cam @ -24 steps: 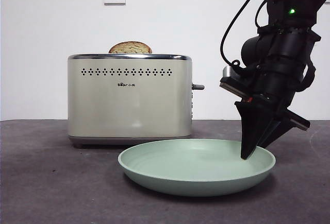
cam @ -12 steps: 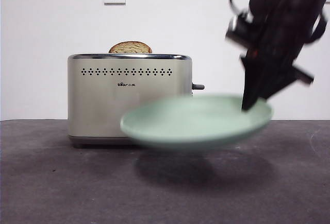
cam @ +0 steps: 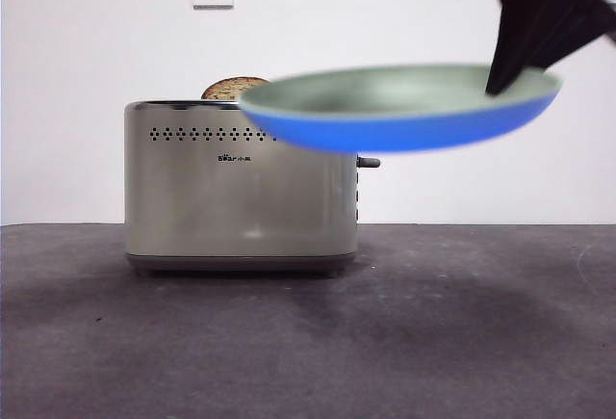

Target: Take the bread from the toaster,put the bread on the plate,put the plate on the table

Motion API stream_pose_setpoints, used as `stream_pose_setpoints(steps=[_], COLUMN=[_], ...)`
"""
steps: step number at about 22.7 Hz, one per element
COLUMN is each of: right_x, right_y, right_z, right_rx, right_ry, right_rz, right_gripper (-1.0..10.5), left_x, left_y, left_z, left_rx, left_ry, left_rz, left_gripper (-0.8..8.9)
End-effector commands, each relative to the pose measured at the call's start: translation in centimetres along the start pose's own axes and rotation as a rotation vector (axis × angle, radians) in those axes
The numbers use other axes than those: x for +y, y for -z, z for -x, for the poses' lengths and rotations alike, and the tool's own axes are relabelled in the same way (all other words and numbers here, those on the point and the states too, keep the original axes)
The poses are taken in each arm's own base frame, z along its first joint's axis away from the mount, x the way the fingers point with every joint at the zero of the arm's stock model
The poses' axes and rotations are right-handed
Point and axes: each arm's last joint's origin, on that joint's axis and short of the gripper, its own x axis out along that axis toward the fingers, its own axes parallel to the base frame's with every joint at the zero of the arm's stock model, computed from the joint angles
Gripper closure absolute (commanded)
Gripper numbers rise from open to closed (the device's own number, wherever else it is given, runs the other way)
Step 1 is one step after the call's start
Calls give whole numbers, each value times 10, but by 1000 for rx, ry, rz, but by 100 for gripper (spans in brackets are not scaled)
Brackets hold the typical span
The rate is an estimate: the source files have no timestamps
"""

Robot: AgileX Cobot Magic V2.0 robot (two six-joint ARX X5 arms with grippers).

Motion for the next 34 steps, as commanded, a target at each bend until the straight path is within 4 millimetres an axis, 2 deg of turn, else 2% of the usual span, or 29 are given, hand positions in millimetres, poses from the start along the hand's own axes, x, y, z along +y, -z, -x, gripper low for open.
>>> stream_pose_setpoints(steps=[1,6,11,14,18,19,21,22,25,28,31,34], right_x=[6,19,30,37,43,43,43,43,42,42,40,34], right_y=[5,13,17,18,18,18,18,18,18,18,18,17], right_z=[9,20,21,20,18,18,18,18,18,18,18,20], right_rx=[-14,-18,-12,-6,1,0,-2,-2,-3,-2,-5,-11], right_ry=[-12,-29,-49,-63,-72,-73,-71,-70,-63,-62,18,72], right_rz=[6,38,69,87,107,108,109,109,108,108,105,91], right_gripper=[963,963,963,963,963,963,963,963,963,963,963,963], left_x=[12,24,27,29,23,23,21,20,16,7,-17,-52], left_y=[-2,-1,2,8,12,12,15,16,20,15,-2,-23], left_z=[-16,-48,-76,-94,-103,-104,-105,-107,-109,-105,-90,-65], left_rx=[19,76,129,180,211,215,235,248,276,260,210,151], left_ry=[26,84,123,14,-128,-142,-209,-250,-355,-381,-399,-415], left_rz=[41,73,88,88,62,60,56,52,30,1,-73,-161], left_gripper=[822,822,822,822,802,751,494,422,405,405,405,405])
